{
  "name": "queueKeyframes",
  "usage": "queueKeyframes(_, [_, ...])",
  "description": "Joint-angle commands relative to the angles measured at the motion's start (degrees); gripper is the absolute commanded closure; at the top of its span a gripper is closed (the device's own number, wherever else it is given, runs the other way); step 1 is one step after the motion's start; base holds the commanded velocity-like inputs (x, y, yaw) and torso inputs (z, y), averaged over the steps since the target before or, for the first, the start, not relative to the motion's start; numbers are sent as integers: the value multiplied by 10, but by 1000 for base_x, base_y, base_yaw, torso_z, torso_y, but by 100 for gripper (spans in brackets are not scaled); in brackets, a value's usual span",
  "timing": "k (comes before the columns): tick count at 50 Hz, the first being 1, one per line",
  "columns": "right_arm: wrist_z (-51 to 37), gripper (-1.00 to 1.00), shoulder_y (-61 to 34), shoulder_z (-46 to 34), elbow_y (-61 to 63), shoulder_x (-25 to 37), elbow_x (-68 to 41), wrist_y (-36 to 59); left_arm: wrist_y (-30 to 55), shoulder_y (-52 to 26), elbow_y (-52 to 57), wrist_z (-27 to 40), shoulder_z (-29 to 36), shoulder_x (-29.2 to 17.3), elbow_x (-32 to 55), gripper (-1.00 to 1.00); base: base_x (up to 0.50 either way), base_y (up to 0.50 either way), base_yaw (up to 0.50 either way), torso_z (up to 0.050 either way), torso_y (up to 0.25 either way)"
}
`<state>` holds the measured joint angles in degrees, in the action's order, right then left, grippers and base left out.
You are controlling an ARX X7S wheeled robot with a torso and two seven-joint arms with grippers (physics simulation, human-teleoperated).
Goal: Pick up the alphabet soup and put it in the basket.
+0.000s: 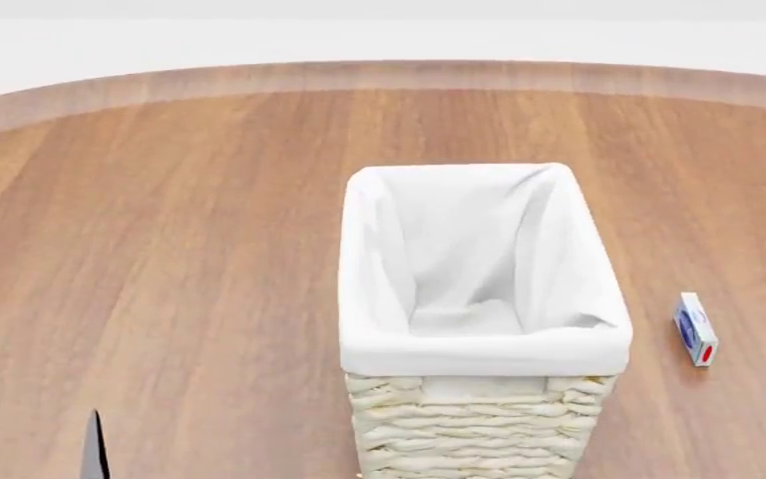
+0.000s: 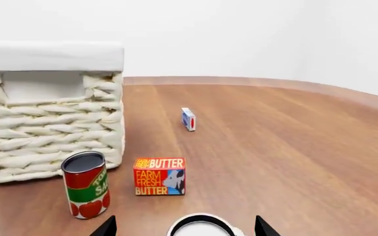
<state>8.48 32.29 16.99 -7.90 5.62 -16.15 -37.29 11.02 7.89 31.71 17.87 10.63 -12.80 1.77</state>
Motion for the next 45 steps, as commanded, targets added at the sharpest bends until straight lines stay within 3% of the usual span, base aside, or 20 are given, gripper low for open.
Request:
queueKeyframes(1, [-20, -100, 4, 8, 21, 9, -7, 4, -2, -2, -5, 6, 6, -5, 3, -100, 0, 0, 0, 0, 0])
queueKeyframes(45, [-18, -100, -99, -6, -163, 14, -28, -34, -3, -7, -7, 27, 19, -24, 16, -100, 0, 0, 0, 0, 0])
